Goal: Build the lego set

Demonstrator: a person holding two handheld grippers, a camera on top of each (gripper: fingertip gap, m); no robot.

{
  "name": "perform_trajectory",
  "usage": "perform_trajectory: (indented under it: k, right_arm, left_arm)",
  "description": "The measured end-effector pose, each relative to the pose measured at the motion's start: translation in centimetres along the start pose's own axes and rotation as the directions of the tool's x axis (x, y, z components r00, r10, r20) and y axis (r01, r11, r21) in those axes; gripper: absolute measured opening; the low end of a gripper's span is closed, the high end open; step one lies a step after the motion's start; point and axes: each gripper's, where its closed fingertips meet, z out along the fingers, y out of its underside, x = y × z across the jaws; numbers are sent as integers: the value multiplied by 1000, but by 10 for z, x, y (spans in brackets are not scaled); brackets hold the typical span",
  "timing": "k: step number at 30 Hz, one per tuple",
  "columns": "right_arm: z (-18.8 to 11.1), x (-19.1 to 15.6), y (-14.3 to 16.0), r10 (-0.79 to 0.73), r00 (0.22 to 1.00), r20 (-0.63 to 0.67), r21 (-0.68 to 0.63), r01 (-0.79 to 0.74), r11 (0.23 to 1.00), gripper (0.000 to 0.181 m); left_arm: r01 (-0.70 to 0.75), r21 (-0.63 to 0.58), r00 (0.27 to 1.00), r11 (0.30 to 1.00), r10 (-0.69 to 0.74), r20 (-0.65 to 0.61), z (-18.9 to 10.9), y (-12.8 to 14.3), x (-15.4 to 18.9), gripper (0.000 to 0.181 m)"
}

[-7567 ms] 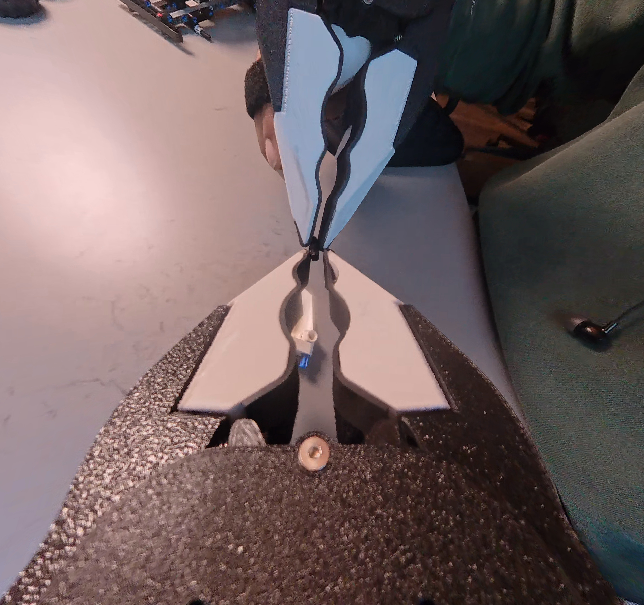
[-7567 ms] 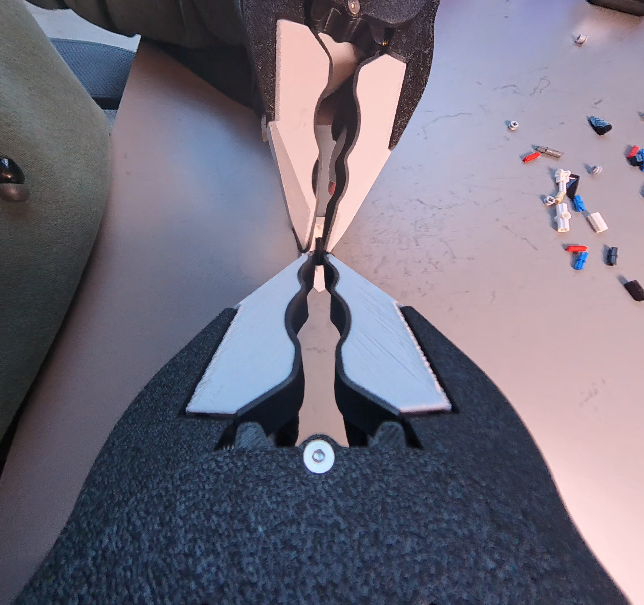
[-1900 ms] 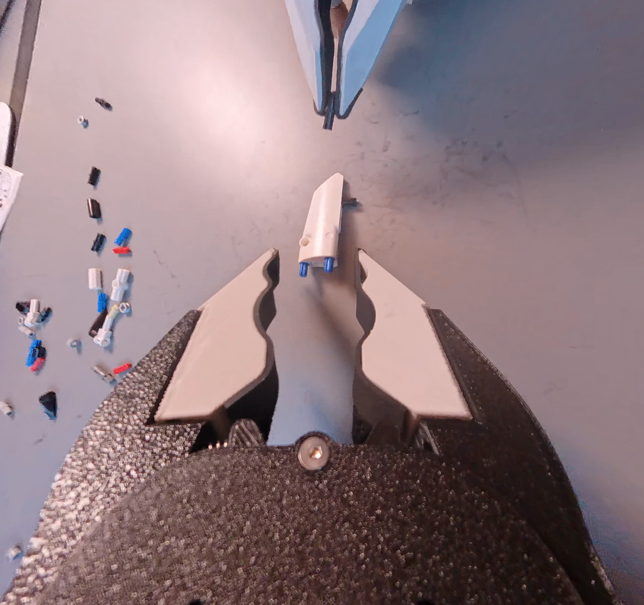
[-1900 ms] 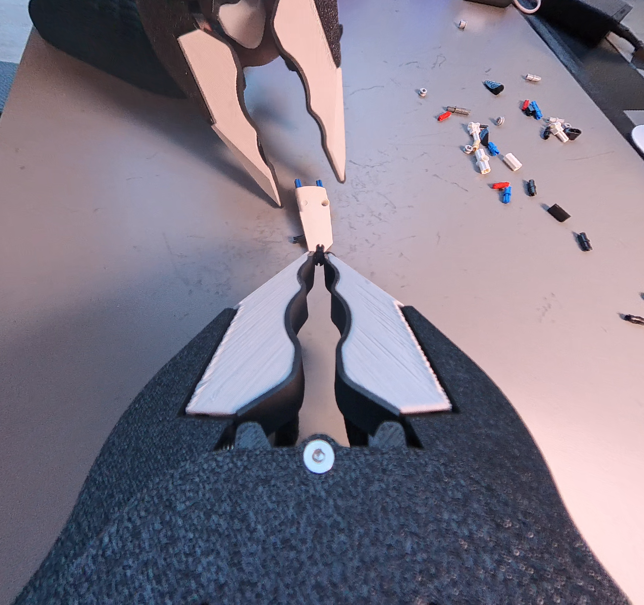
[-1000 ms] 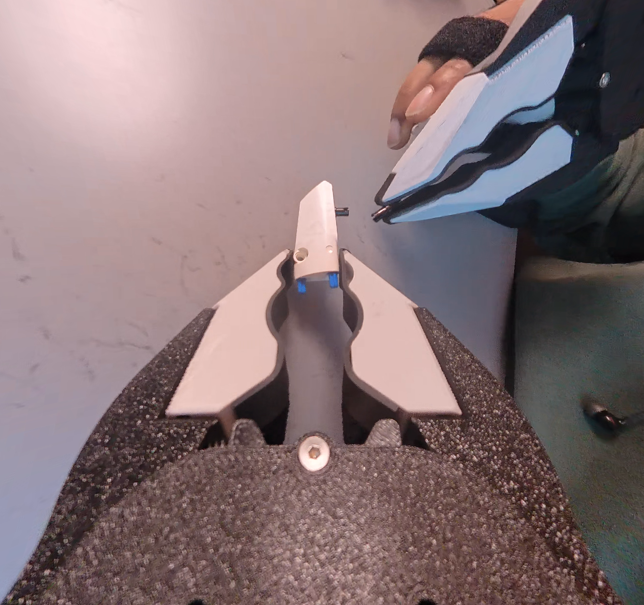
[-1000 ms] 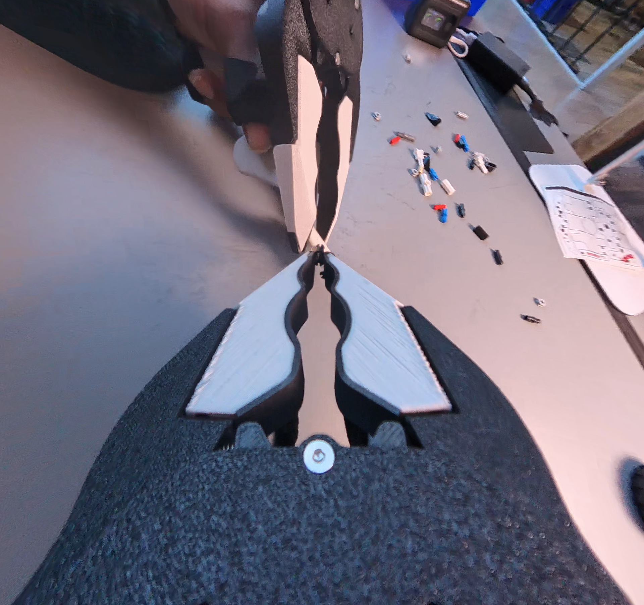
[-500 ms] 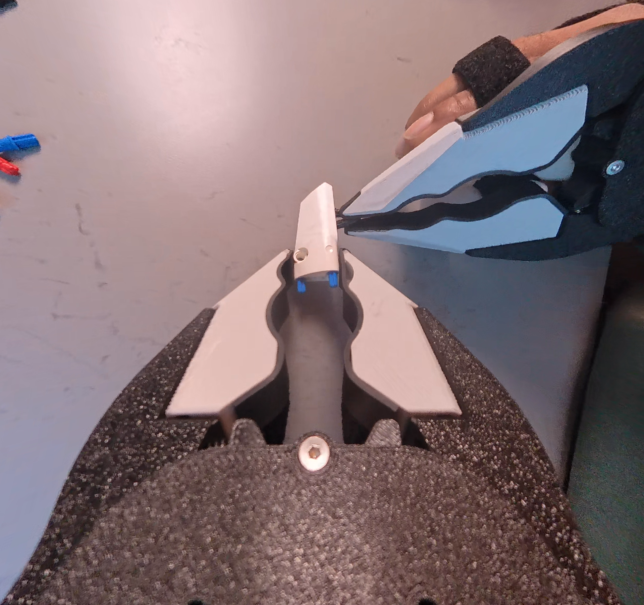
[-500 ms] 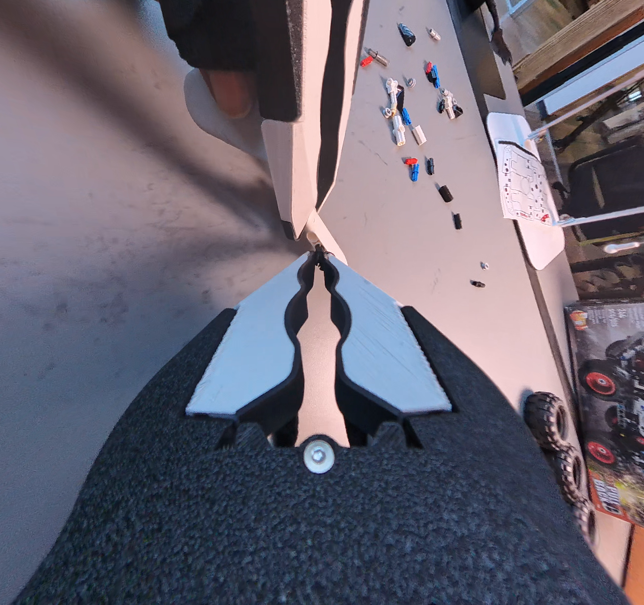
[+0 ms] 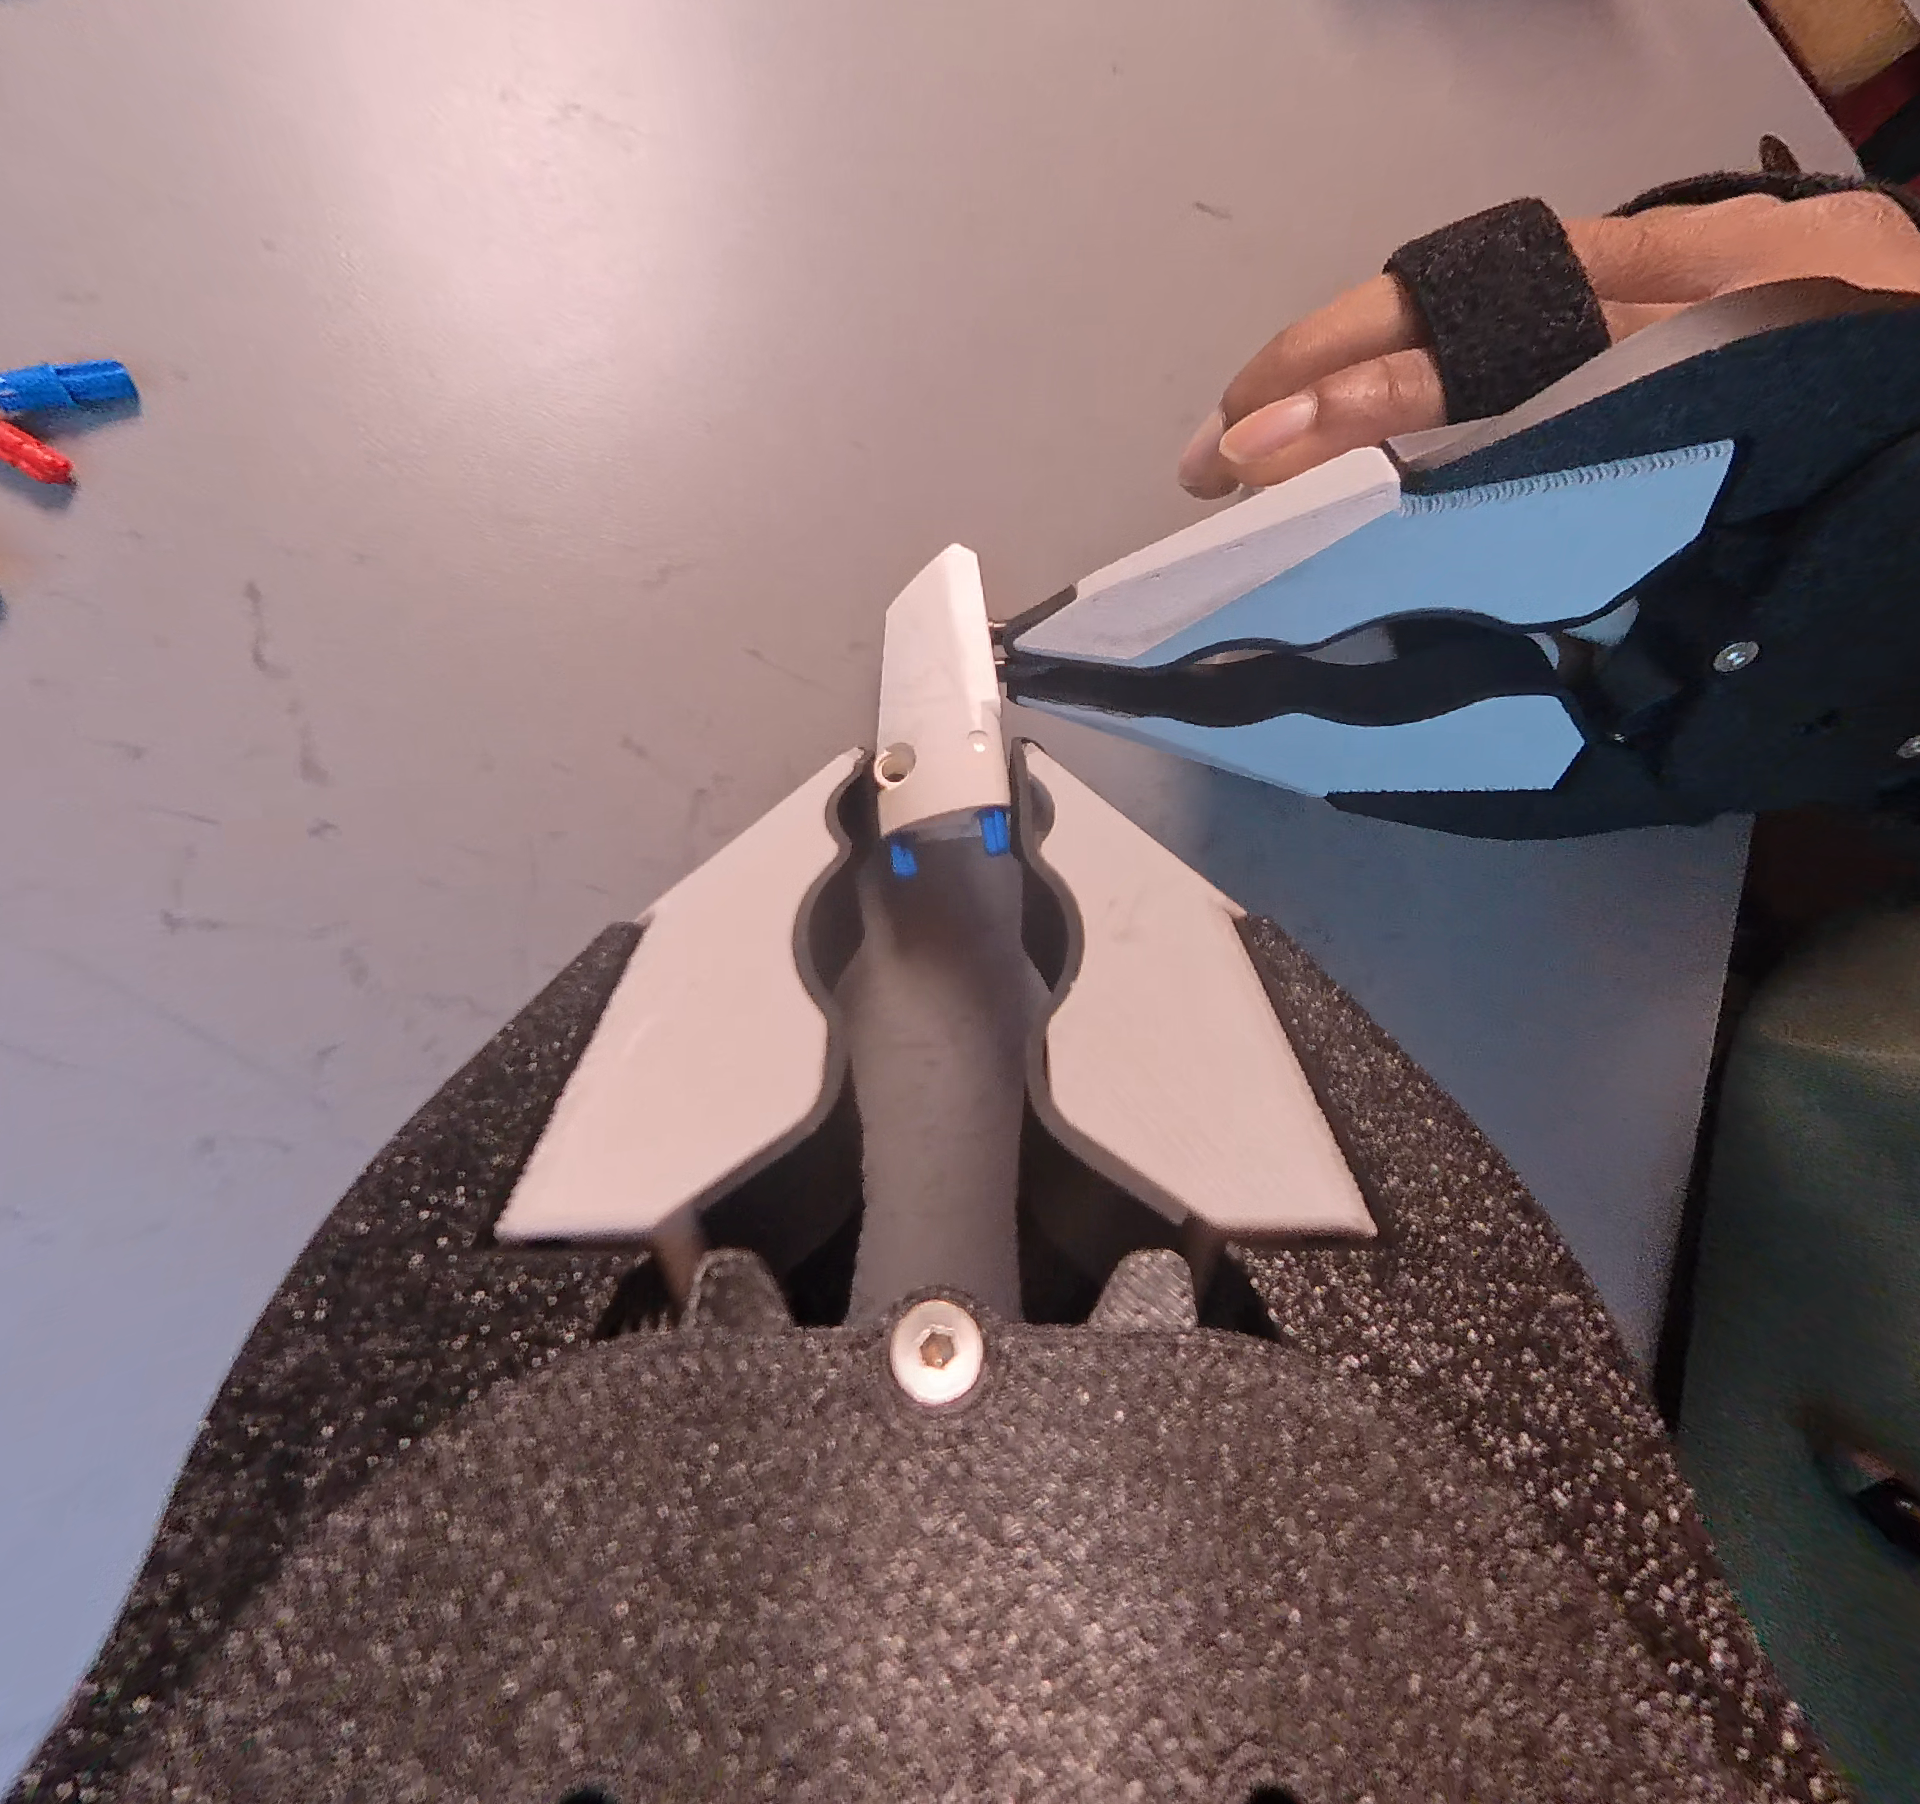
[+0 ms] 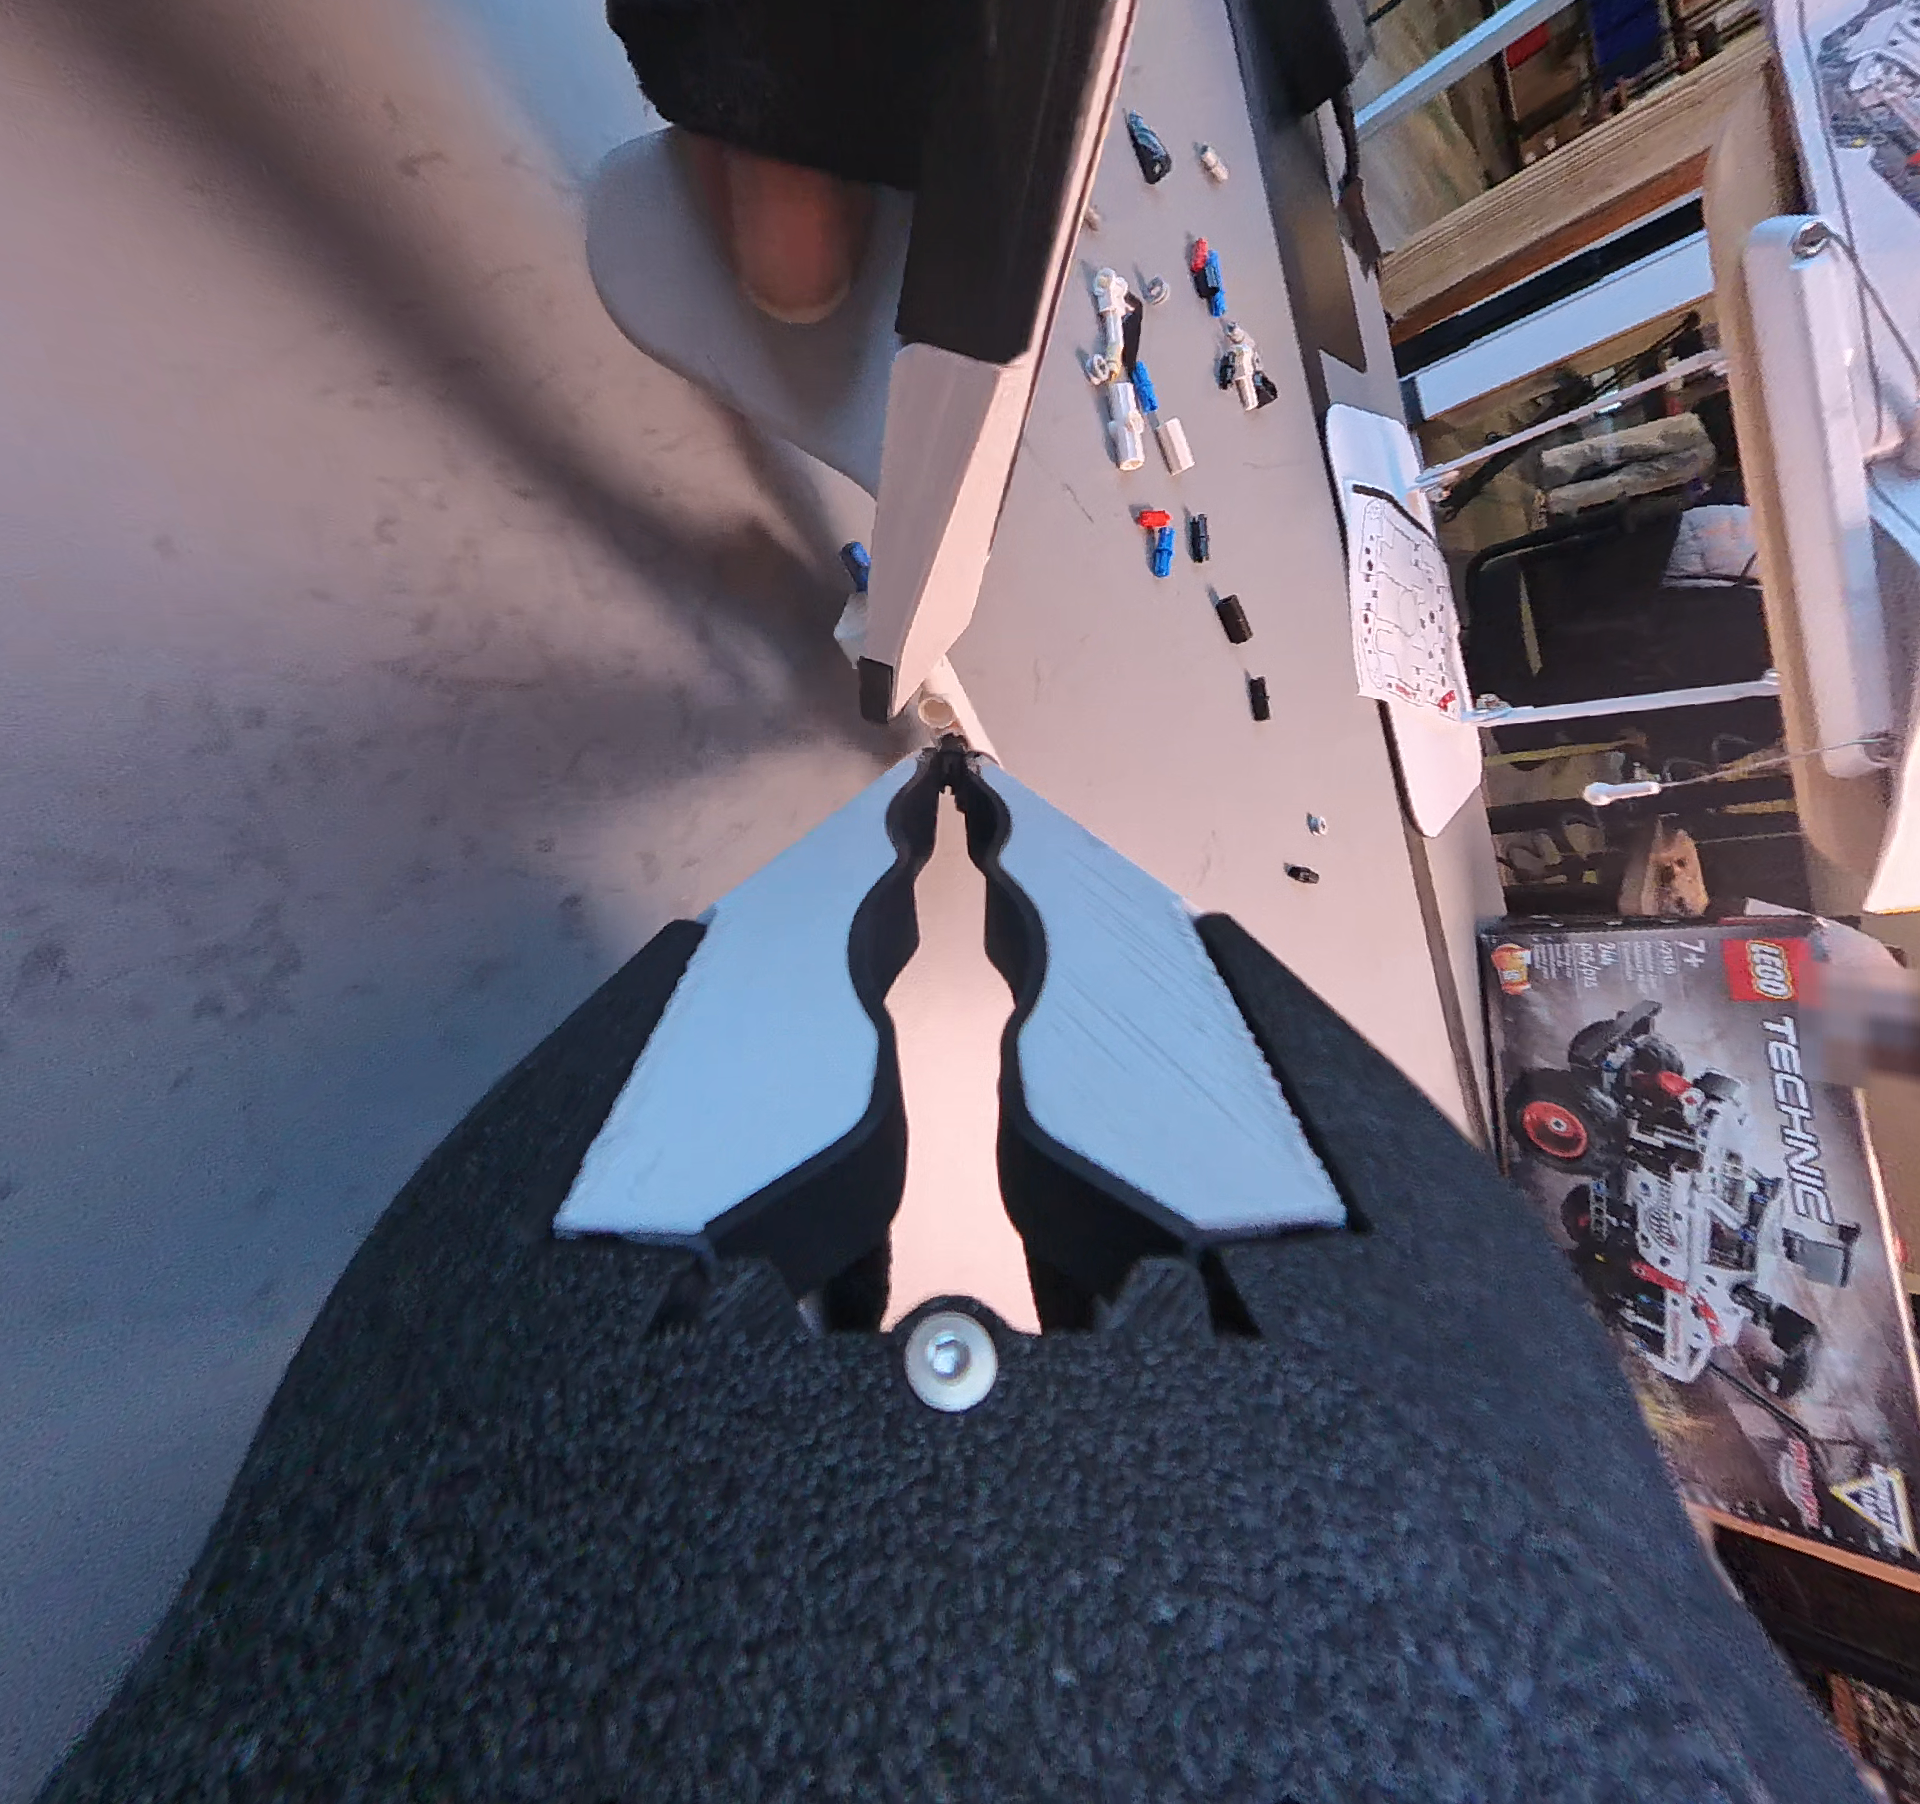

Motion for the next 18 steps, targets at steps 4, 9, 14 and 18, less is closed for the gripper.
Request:
perform_trajectory:
  k: [4, 9, 14, 18]
  right_arm:
    - [-1, 0, -2, 33, 999, 33, 41, -35, 999, 4]
    - [0, -1, -1, -35, 999, 9, 47, 35, 998, 4]
    - [-1, -1, -2, -120, 993, -13, 60, 121, 991, 4]
    - [-2, -3, -4, -262, 964, -49, 113, 266, 957, 3]
  left_arm:
    - [-32, -2, 999, 999, 32, 2, 0, 1, 2, 24]
    - [-44, -9, 999, 999, 44, -3, 0, 2, 3, 24]
    - [-73, -29, 997, 997, 73, 7, 2, 5, 6, 24]
    - [-115, -49, 993, 992, 116, 16, 3, 7, 8, 24]
